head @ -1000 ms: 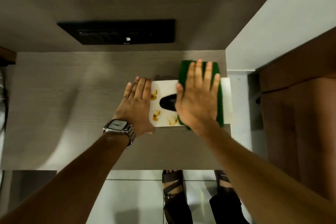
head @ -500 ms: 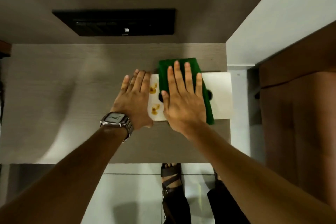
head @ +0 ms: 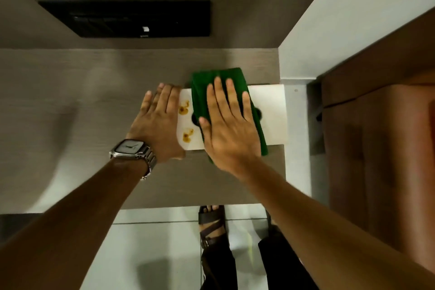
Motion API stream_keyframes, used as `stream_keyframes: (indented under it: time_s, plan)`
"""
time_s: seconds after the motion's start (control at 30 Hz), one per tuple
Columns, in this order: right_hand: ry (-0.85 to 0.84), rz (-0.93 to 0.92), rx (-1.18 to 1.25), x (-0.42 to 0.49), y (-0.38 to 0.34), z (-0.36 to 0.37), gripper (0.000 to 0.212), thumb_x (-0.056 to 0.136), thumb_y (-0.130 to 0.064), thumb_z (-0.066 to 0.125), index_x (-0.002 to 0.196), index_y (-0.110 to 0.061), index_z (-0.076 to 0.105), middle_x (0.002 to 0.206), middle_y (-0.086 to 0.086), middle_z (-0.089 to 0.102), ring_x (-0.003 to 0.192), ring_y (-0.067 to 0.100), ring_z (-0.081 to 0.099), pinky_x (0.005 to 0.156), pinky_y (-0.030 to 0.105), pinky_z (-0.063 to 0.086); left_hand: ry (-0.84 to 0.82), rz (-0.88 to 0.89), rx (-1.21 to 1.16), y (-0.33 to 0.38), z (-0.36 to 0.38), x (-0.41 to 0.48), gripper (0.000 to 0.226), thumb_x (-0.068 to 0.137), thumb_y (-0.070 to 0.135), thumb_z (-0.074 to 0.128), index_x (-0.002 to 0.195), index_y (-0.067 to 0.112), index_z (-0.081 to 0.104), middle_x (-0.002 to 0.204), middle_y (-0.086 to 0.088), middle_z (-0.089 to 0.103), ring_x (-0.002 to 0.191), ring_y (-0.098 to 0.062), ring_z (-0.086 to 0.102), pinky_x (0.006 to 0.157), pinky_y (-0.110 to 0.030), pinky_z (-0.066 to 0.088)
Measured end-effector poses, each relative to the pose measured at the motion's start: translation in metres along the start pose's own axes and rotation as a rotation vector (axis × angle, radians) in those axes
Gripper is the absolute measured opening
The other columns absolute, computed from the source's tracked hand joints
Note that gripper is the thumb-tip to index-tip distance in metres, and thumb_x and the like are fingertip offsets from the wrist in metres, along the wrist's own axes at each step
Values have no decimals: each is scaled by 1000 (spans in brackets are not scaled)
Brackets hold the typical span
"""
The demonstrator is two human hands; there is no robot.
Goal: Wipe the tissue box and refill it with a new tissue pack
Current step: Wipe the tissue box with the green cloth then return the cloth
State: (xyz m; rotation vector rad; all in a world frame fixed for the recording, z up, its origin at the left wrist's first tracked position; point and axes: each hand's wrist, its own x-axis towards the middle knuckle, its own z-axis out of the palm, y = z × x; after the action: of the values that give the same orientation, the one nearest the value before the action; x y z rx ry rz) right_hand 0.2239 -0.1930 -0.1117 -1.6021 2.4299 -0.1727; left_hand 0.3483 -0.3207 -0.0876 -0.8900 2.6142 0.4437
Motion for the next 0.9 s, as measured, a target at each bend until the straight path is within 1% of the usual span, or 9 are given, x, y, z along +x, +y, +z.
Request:
stream_keyframes:
  time_s: [0.07, 0.17, 0.3, 0.4, 0.47, 0.6, 0.7, 0.8, 0.9]
  plan:
    - [-53, -30, -9, -33, 29, -6, 64, 104, -46, 17, 158, -12, 9, 167, 9, 8, 154, 26, 2, 123, 52, 8, -15, 2, 4, 1, -3, -1, 150, 45, 52, 89, 152, 4, -6, 162, -17, 4, 150, -30, -2, 118, -41, -10]
    - [-45, 140, -30, -30, 74, -19, 66, 103, -48, 16, 158, -13, 6, 168, 8, 6, 154, 26, 1, 122, 54, 11, -1, 1, -9, 3, -3, -2, 149, 47, 51, 89, 152, 3, -5, 162, -18, 4, 150, -31, -2, 118, -43, -10]
    - [80, 345, -43, 30, 39, -14, 70, 101, -49, 17, 157, -7, 14, 165, 14, 16, 153, 34, 10, 122, 55, 12, 11, -5, -5, 4, 1, 1, 150, 46, 53, 88, 152, 3, -5, 162, -18, 5, 150, -32, -2, 116, -42, -10]
    - [0, 76, -59, 13, 12, -3, 70, 102, -50, 19, 157, -7, 12, 166, 14, 11, 154, 31, 6, 123, 53, 7, 10, -11, 4, 2, 2, 0, 151, 44, 56, 87, 152, 5, -6, 162, -16, 3, 150, -30, -5, 117, -43, -11]
    - [-62, -59, -74, -16, 33, -6, 67, 103, -48, 20, 158, -10, 9, 167, 11, 8, 154, 27, 3, 123, 52, 8, 9, -15, 4, 0, 1, -1, 150, 44, 56, 87, 152, 5, -4, 163, -15, 4, 150, -29, -5, 117, -45, -10]
    - [-63, 151, -63, -23, 91, -24, 68, 102, -49, 15, 158, -12, 4, 168, 9, 5, 154, 27, 0, 122, 55, 11, -4, -3, 14, 0, 1, -1, 149, 46, 58, 86, 152, 3, -3, 162, -17, 5, 150, -30, -4, 117, -47, -10]
    - [42, 311, -77, 17, 67, -21, 71, 101, -51, 14, 157, -8, 10, 166, 13, 12, 153, 33, 7, 123, 54, 11, 2, -1, 15, 1, 4, 1, 148, 47, 57, 86, 152, 3, -4, 162, -17, 5, 150, -30, -5, 117, -47, -11]
    - [36, 171, -62, 23, 19, -6, 71, 102, -52, 16, 157, -8, 9, 166, 13, 10, 153, 32, 6, 123, 52, 7, 0, -12, 29, 0, 4, 0, 149, 47, 56, 86, 152, 5, -7, 163, -15, 2, 150, -28, -7, 117, -46, -11]
    - [-57, -58, -72, -16, 33, -6, 68, 103, -49, 19, 158, -10, 9, 167, 10, 9, 154, 26, 5, 123, 51, 9, -5, -16, 21, 0, 0, -3, 149, 45, 54, 88, 153, 6, -5, 163, -13, 3, 150, -28, -7, 118, -47, -10]
